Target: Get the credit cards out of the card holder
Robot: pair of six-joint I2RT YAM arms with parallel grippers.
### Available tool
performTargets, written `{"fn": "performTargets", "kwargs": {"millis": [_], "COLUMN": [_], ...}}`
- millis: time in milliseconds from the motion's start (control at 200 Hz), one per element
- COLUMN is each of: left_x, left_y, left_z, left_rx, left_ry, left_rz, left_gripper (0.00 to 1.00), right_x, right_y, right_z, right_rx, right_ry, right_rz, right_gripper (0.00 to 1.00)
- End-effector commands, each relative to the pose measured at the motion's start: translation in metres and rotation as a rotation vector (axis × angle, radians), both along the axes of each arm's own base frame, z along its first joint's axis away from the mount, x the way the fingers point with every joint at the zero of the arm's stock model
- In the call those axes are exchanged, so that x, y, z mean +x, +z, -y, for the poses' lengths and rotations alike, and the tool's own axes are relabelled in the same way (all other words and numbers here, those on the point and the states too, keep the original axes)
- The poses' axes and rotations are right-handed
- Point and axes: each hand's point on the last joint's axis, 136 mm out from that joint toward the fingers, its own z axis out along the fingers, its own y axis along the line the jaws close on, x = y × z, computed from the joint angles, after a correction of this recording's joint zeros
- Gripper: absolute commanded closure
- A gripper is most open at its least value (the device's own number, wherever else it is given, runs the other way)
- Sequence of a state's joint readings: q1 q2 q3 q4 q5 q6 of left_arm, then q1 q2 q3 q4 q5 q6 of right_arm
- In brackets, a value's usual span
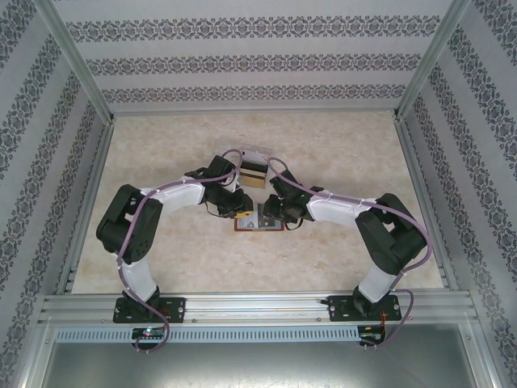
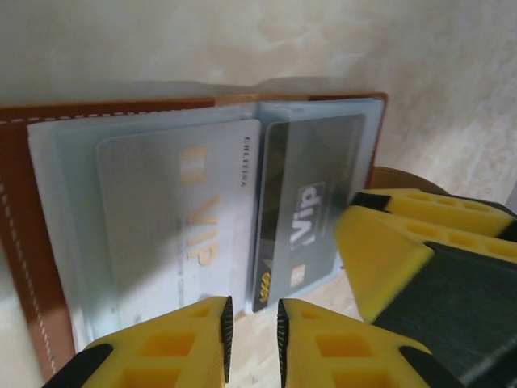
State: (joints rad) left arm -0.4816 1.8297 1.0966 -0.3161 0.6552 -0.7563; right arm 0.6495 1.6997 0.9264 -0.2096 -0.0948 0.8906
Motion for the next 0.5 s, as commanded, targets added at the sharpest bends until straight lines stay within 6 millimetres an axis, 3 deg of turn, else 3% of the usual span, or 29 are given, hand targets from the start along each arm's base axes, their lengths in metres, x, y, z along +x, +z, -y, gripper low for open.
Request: {"fn": "performTargets", "kwargs": {"millis": [0, 210, 495], "left_x": [0.013, 0.016, 0.016], "left_y": [0.013, 0.0, -0.008], "left_z": [0.021, 0.025, 0.031], "left_rx": [-0.074, -0.072, -0.086], "left_ry": [0.003, 0.013, 0.01], "left_rz": [0.03, 0.007, -0.017], "left_gripper": [0.74, 0.74, 0.77], "right_x": [0.001, 0.003, -0.001], "right_y": [0.003, 0.004, -0.006], "right_z": [0.02, 0.023, 0.013], "right_rx": [-0.078, -0.093, -0.064], "right_ry": [-0.038, -0.046, -0.012], "right_rz": [0.01, 0.02, -0.021], "right_gripper": [0.66, 0.67, 0.72]}}
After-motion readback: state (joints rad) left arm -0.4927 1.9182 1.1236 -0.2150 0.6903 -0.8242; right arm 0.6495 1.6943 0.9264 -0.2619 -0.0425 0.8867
